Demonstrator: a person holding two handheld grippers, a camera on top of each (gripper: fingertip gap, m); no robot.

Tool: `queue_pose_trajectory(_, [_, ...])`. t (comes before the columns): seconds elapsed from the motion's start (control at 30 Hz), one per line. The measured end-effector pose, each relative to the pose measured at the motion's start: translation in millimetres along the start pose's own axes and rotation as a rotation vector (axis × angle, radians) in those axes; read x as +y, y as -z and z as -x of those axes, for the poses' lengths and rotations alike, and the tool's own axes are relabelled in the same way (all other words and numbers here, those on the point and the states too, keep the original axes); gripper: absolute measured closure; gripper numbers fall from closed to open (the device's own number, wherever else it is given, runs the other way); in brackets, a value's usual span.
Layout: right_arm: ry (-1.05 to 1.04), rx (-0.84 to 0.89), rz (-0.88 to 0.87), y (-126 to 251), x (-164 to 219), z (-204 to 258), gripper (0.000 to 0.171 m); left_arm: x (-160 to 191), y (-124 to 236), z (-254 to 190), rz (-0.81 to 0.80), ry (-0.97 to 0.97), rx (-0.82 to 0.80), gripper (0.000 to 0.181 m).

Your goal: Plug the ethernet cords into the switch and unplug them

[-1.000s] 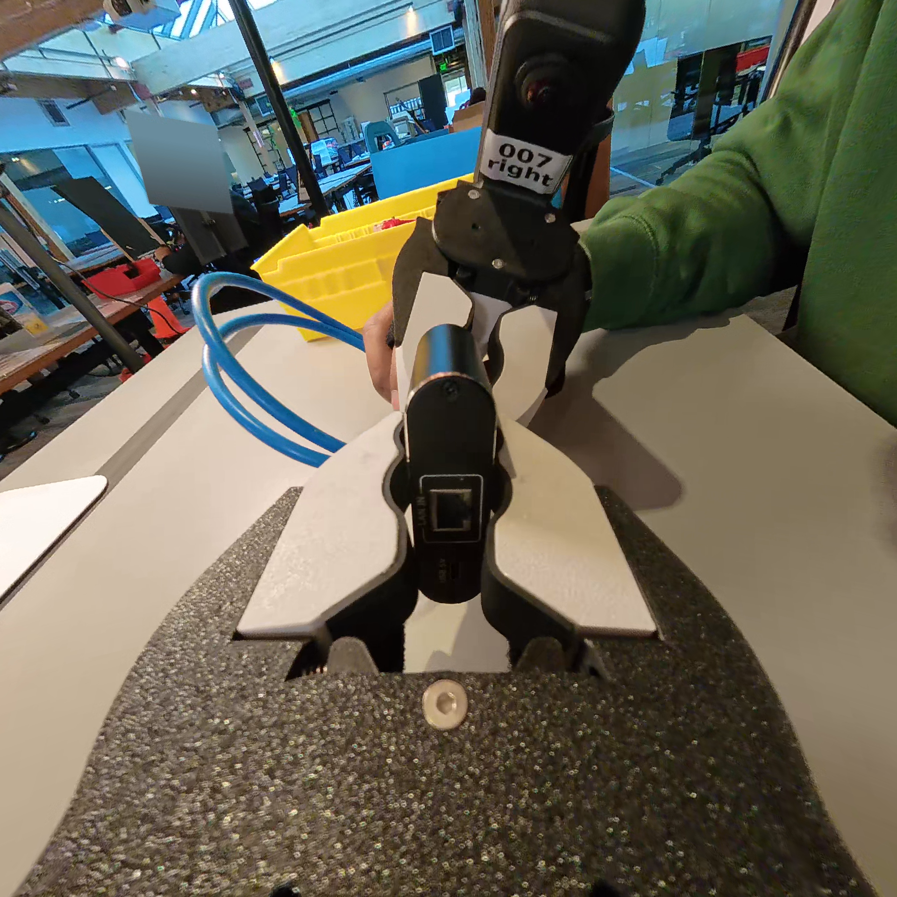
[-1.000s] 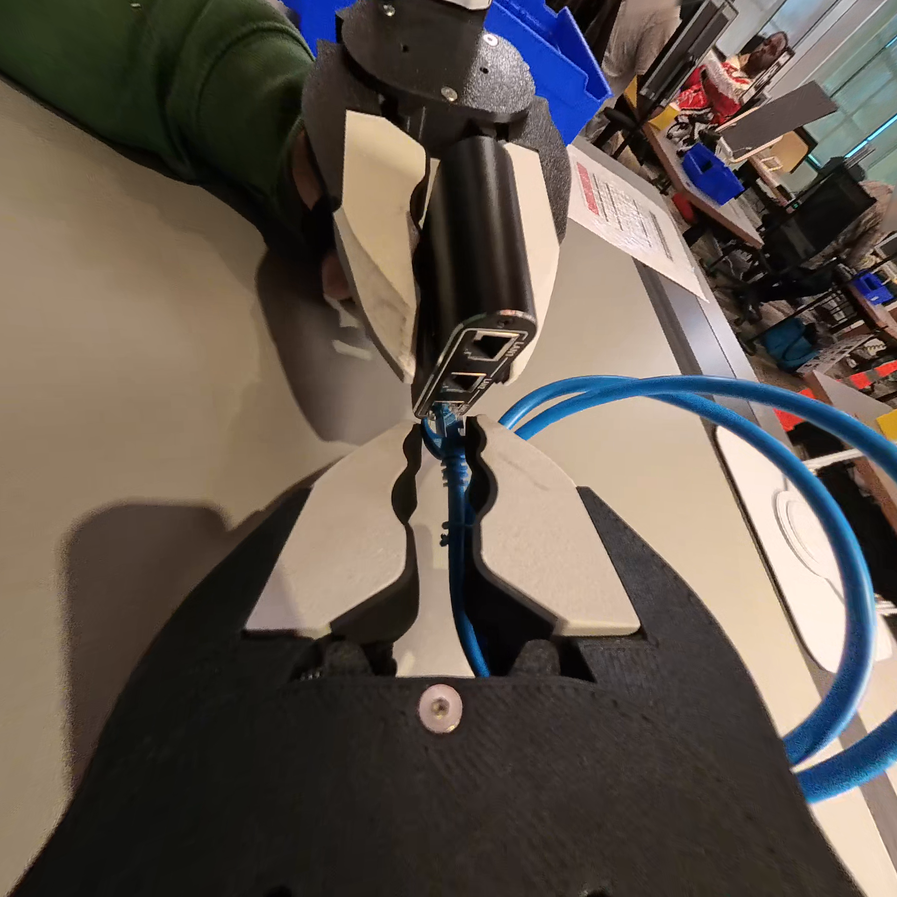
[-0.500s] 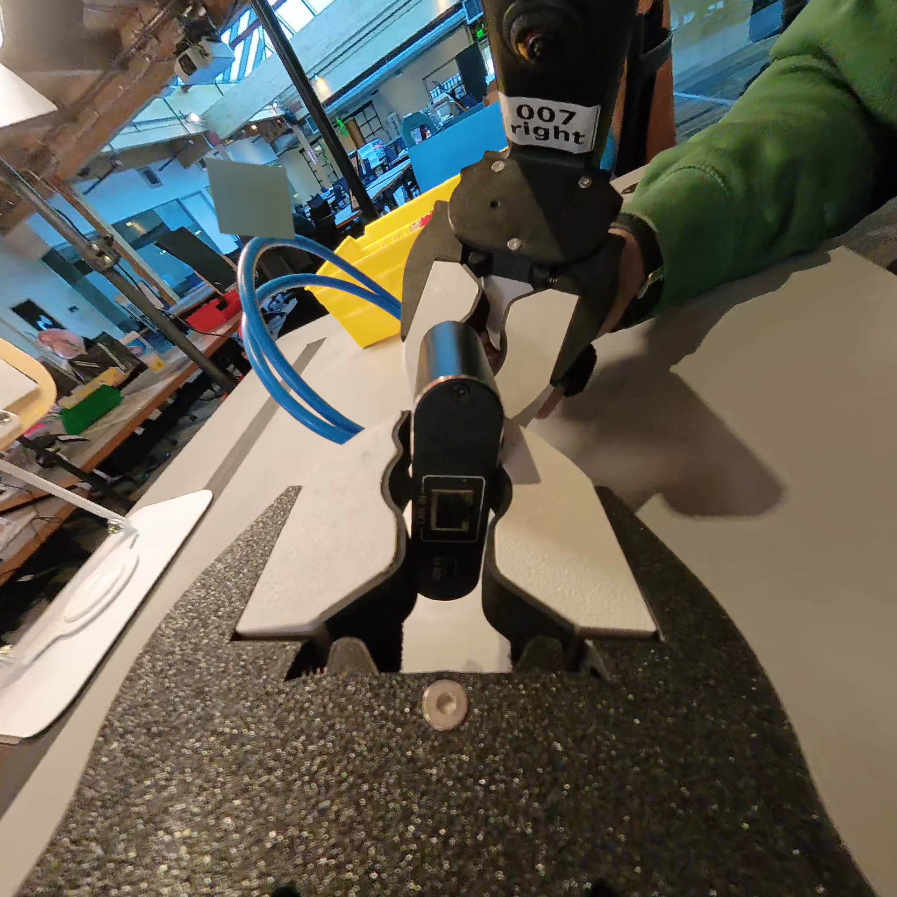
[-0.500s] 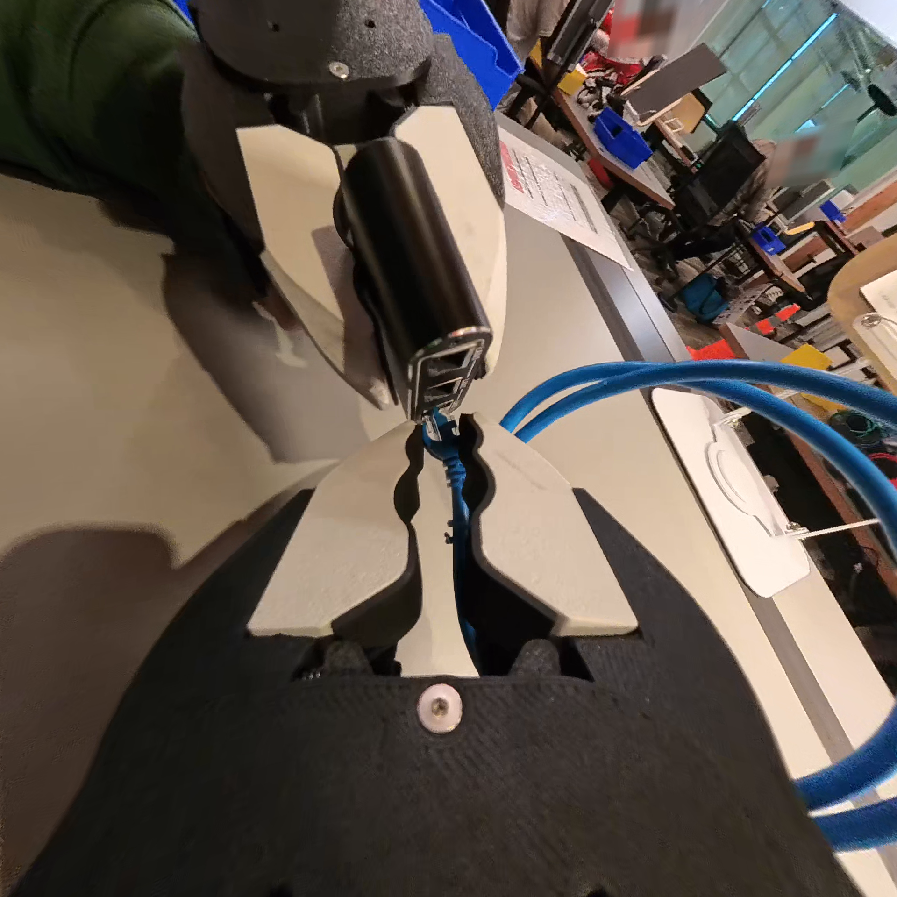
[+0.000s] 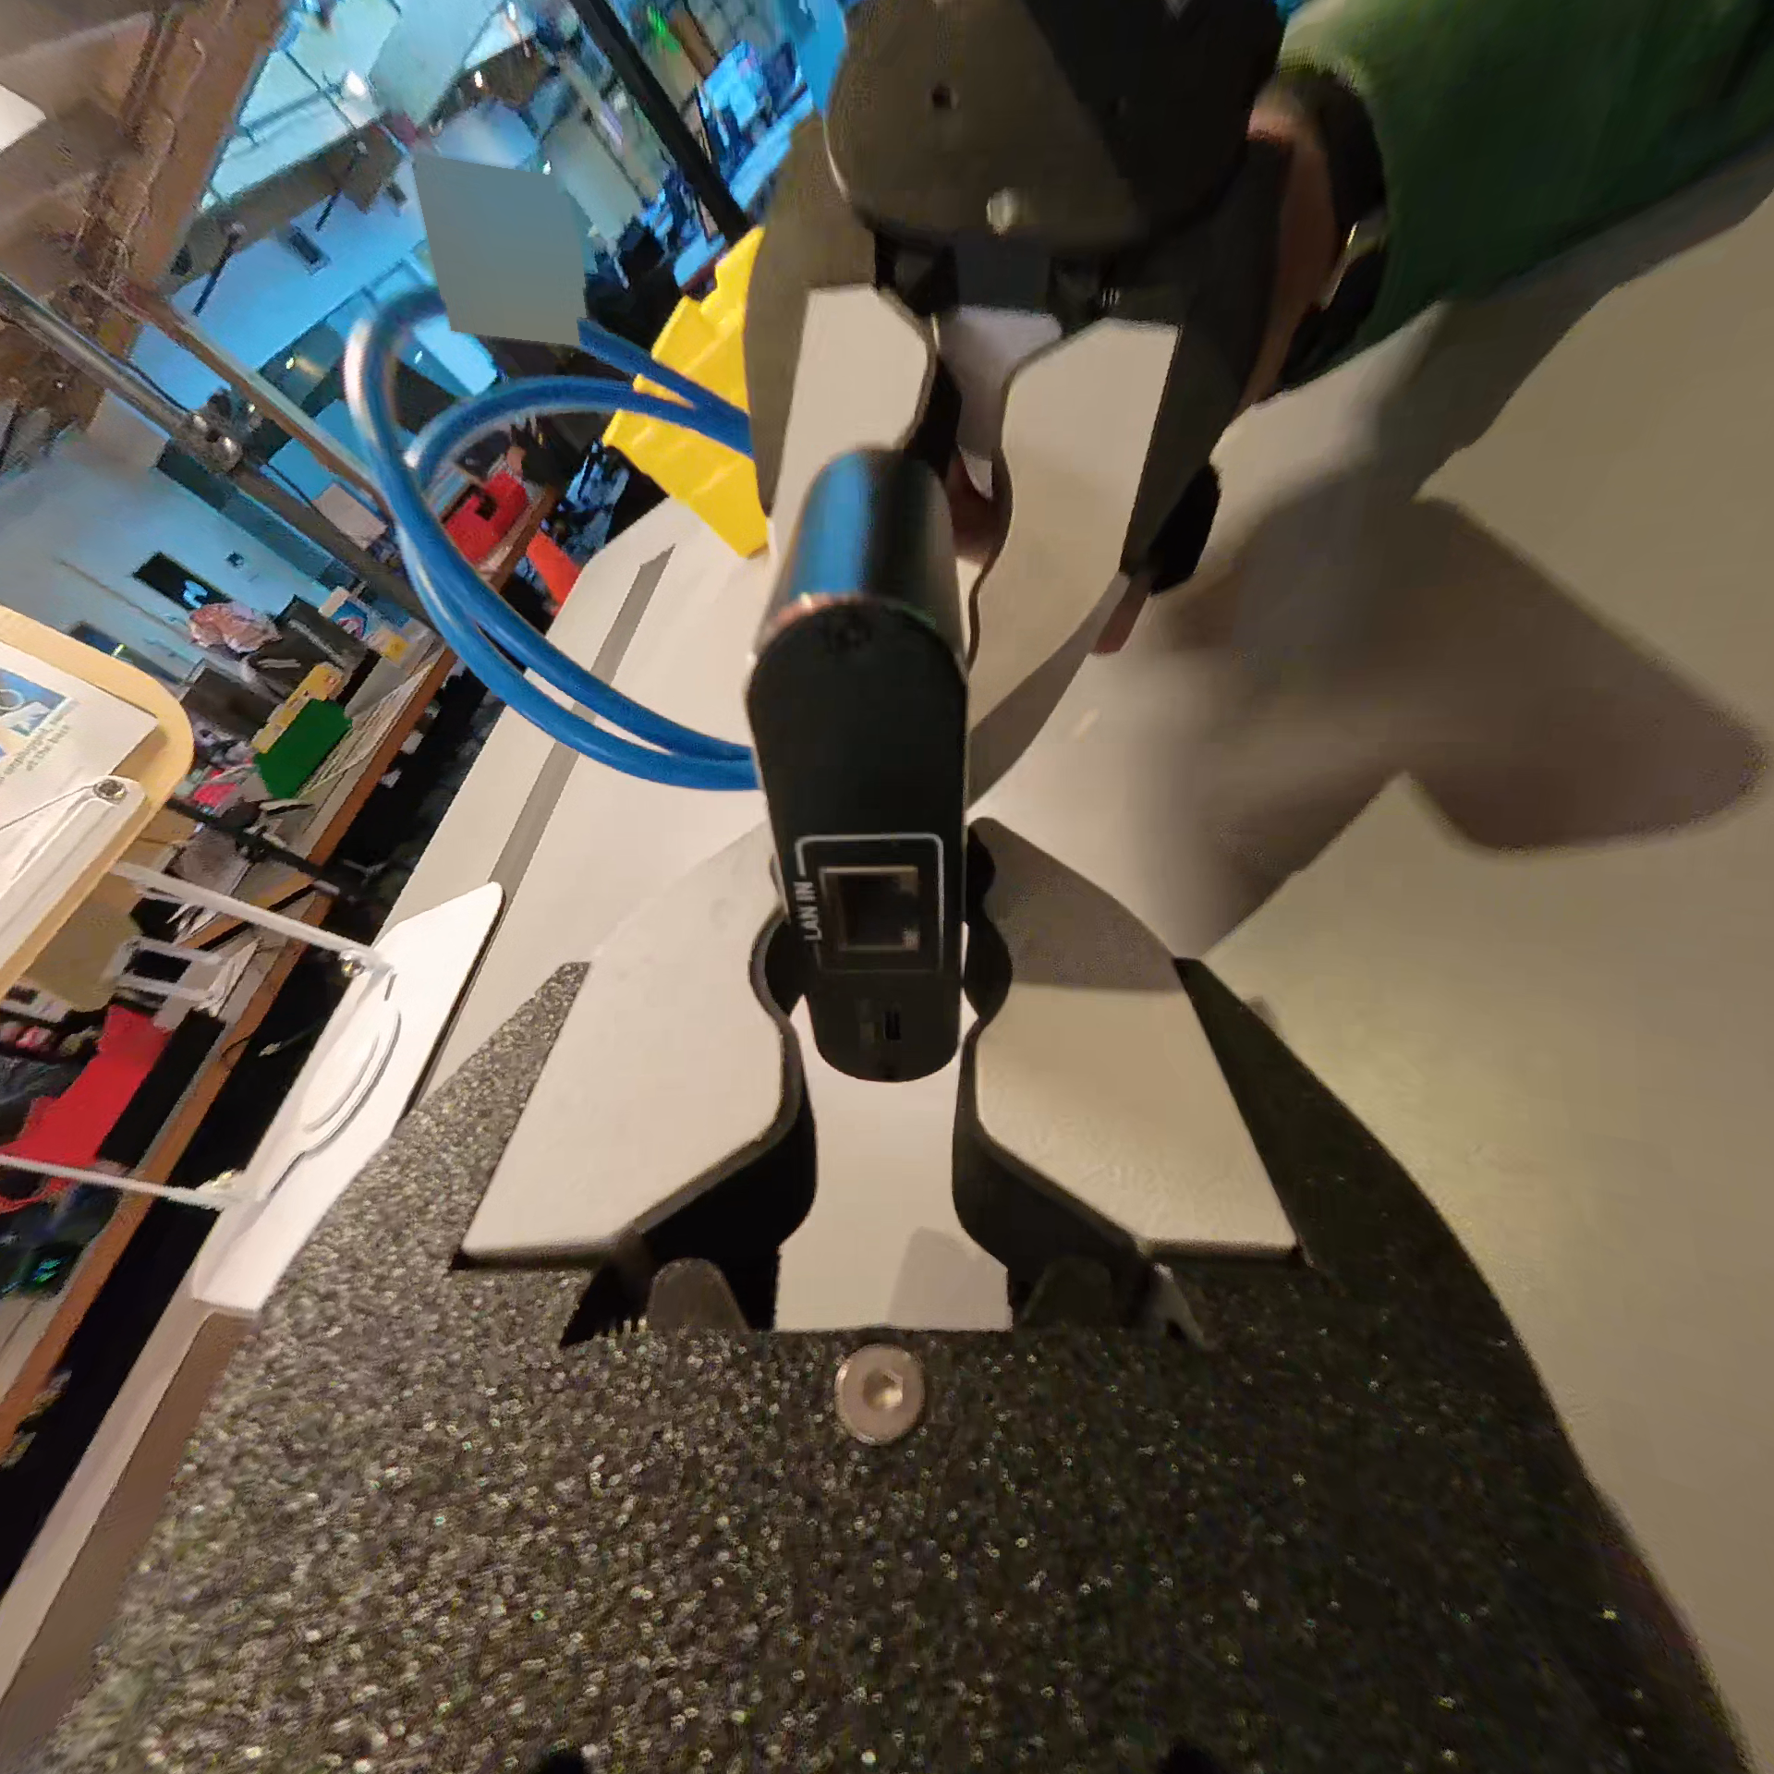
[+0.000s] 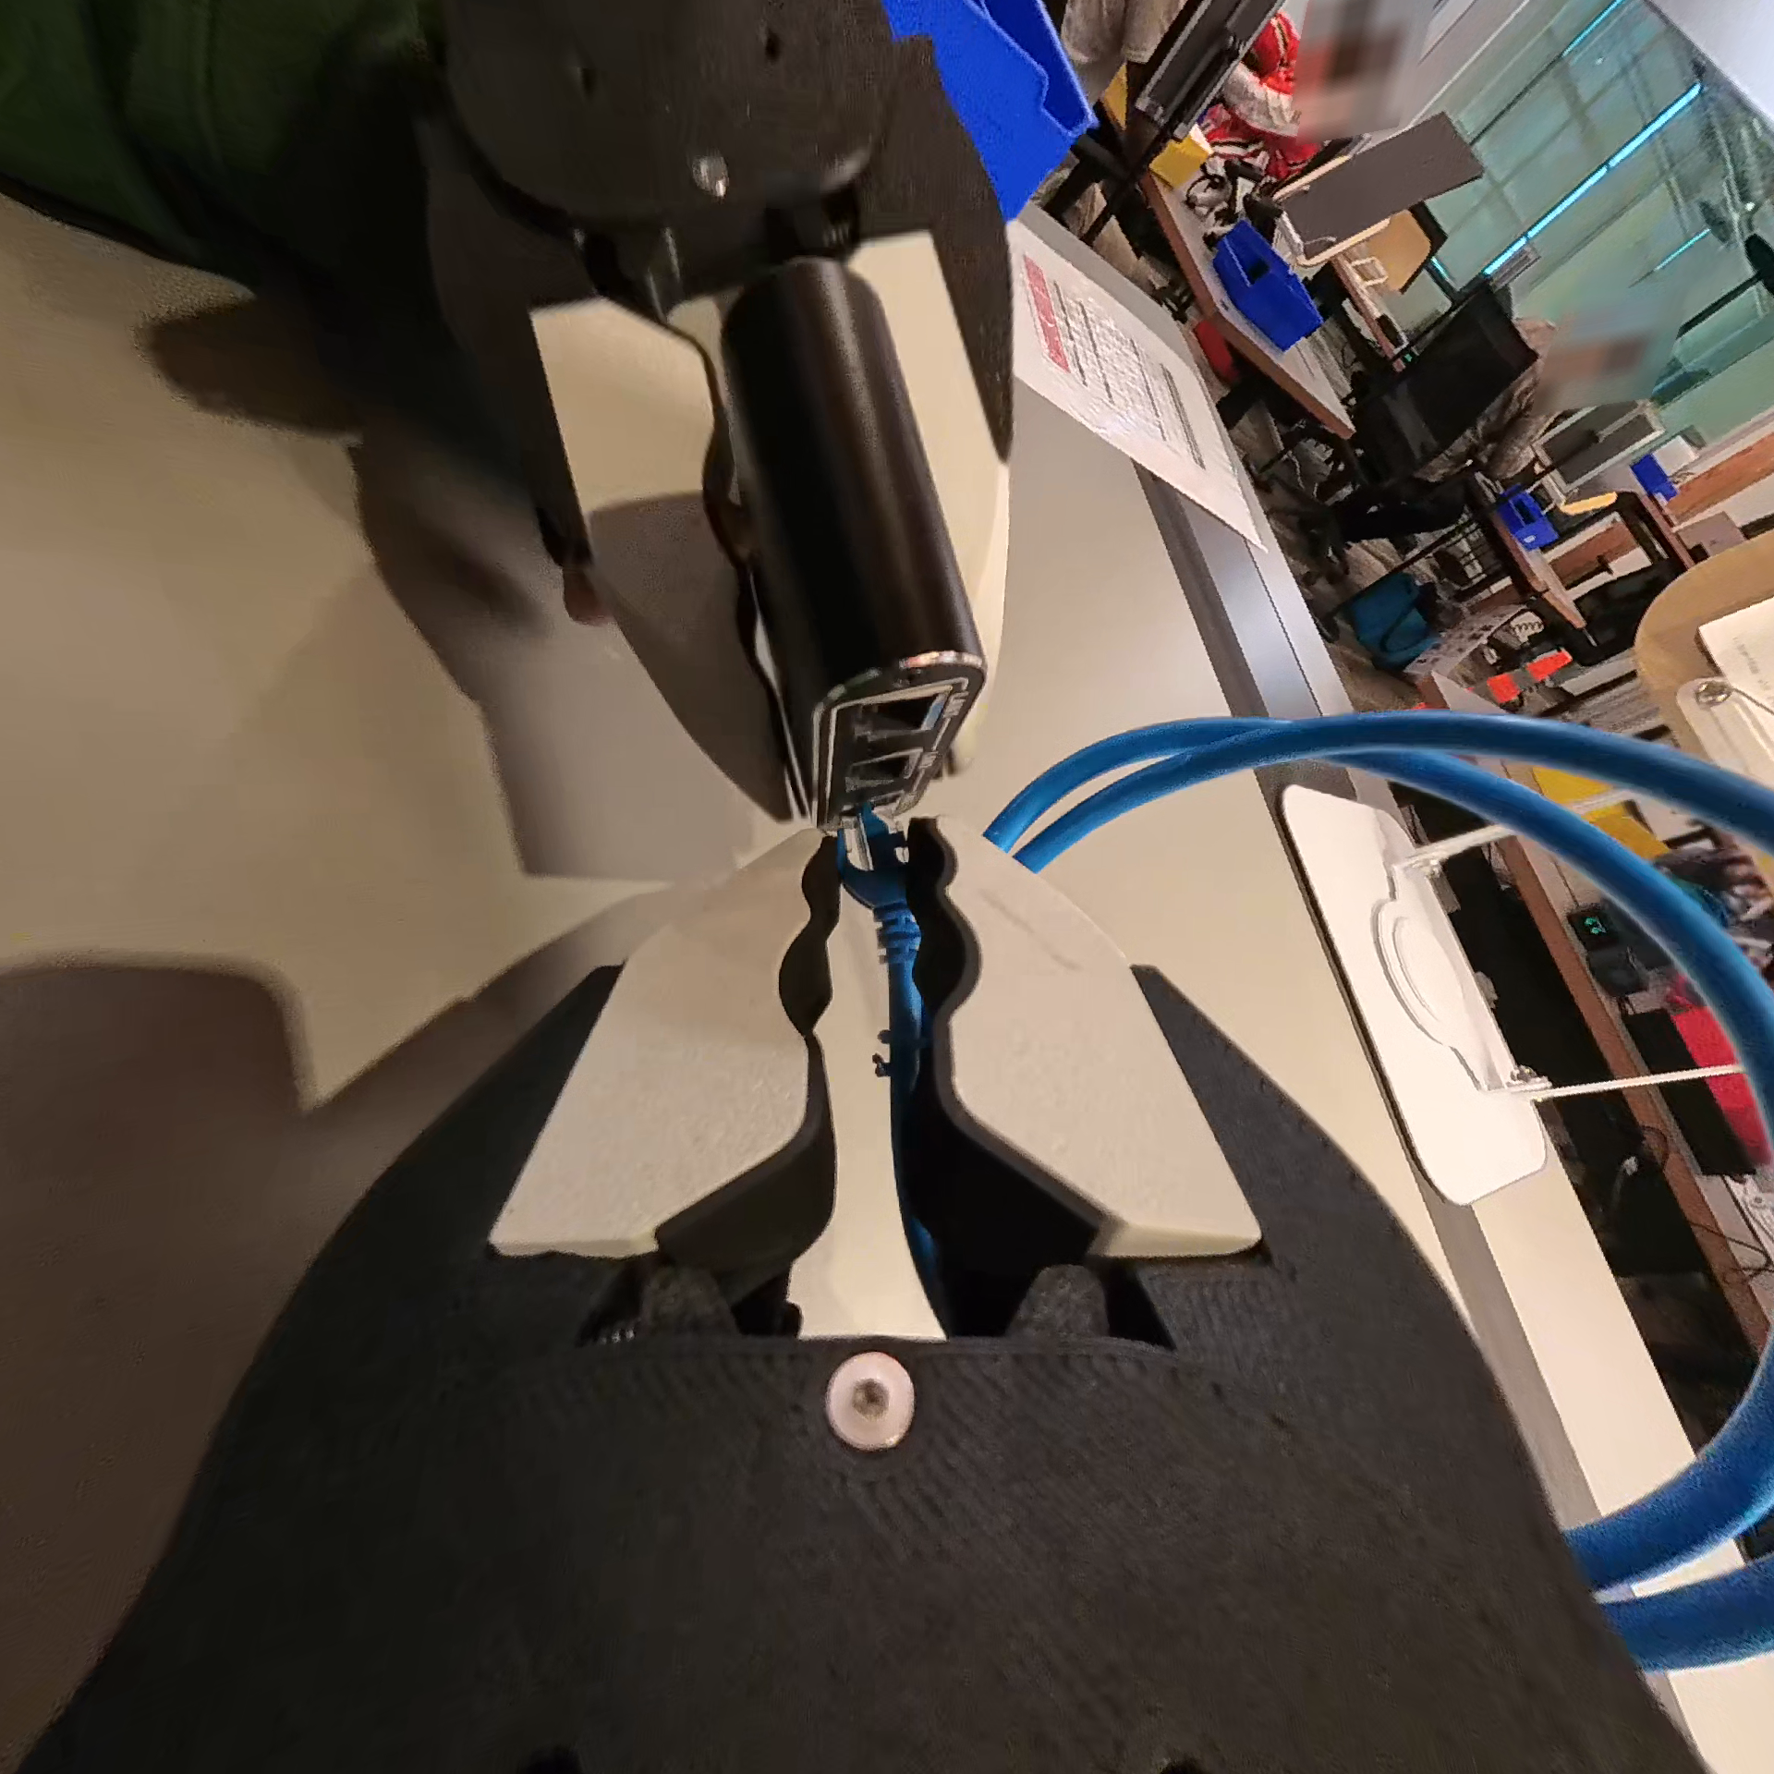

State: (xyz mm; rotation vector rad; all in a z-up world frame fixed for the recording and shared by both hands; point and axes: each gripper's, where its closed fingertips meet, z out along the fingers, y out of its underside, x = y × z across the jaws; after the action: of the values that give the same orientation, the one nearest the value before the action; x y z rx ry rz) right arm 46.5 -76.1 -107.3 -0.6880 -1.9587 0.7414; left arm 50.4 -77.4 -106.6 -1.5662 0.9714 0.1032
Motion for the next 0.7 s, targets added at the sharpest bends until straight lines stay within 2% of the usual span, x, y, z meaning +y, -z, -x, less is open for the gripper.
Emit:
queue_pose_trajectory(0.23, [0.023,0.008,0.017,0,1,0,0.157,-2,-3,1,-0.014,-0.068,-0.065,0.149])
queue_pose_trajectory(0.53, [-0.001,0.119,0.026,2,-2,-11,0.157,-2,-3,10,0.01,-0.127,-0.156,0.152])
queue_pose_trajectory(0.7, [-0.031,0.073,0.009,1,0,-9,0.158,-1,-3,7,0.01,-0.108,-0.134,0.152])
